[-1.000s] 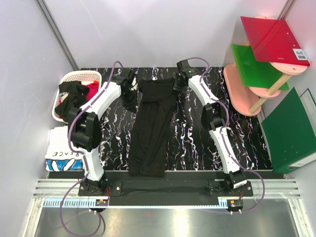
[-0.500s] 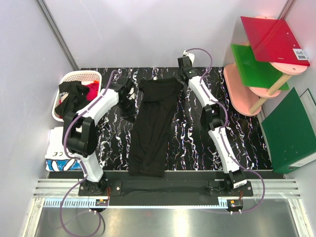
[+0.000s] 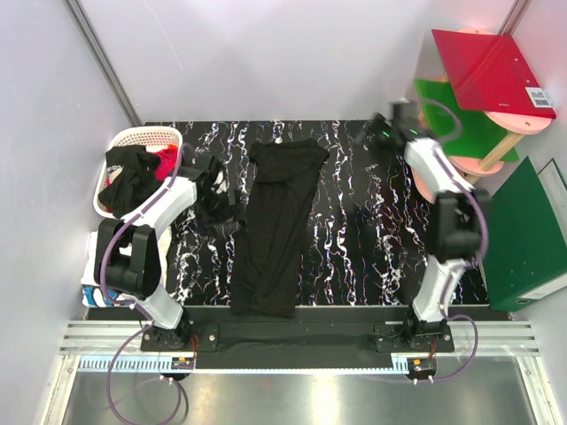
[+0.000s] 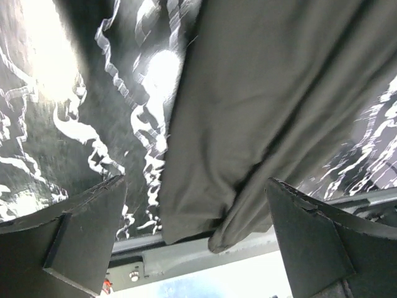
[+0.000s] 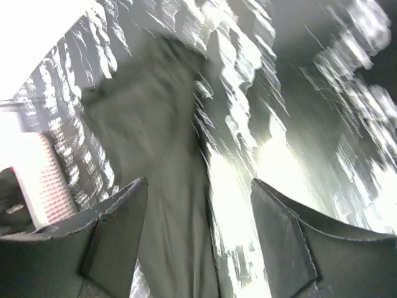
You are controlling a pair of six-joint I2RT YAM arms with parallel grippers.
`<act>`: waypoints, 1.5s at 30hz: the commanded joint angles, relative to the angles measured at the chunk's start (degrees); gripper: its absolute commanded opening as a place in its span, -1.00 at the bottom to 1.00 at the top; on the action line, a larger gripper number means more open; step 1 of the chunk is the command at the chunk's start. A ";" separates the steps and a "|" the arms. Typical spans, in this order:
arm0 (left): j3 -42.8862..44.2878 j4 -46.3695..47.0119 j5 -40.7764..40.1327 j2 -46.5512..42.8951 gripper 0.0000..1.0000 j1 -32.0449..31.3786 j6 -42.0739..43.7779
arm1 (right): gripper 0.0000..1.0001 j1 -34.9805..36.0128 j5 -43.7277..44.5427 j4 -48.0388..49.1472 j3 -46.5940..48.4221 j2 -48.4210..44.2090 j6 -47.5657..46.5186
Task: Fold and stack the t-shirts
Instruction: Grab the bottom of the folded rectangular tshirt with both arms
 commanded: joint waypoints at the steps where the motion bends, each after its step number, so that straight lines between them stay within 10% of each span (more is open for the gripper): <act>1: -7.71 2.76 6.05 -4.45 0.98 1.10 -1.00 | 0.47 -2.76 -20.18 1.61 -24.86 -12.30 12.04; 8: -21.51 5.22 9.21 -13.24 0.98 1.45 -3.81 | 0.19 -0.75 -36.44 0.48 -50.44 -25.40 13.72; 17: -34.78 5.14 11.16 -25.89 0.94 1.01 -9.70 | 0.11 12.96 -31.88 -6.13 -62.31 -35.69 16.78; 23: -38.75 3.82 10.37 -31.79 0.93 -0.31 -11.99 | 0.10 22.45 -31.54 9.41 -70.86 -39.05 26.36; 31: -38.05 2.15 8.34 -30.92 0.94 -2.59 -10.93 | 0.11 39.24 -26.44 13.58 -54.55 -15.78 23.91; 45: -38.05 1.88 5.88 -20.99 0.61 -4.17 -11.46 | 0.02 40.04 -26.96 0.05 -44.08 -7.32 20.49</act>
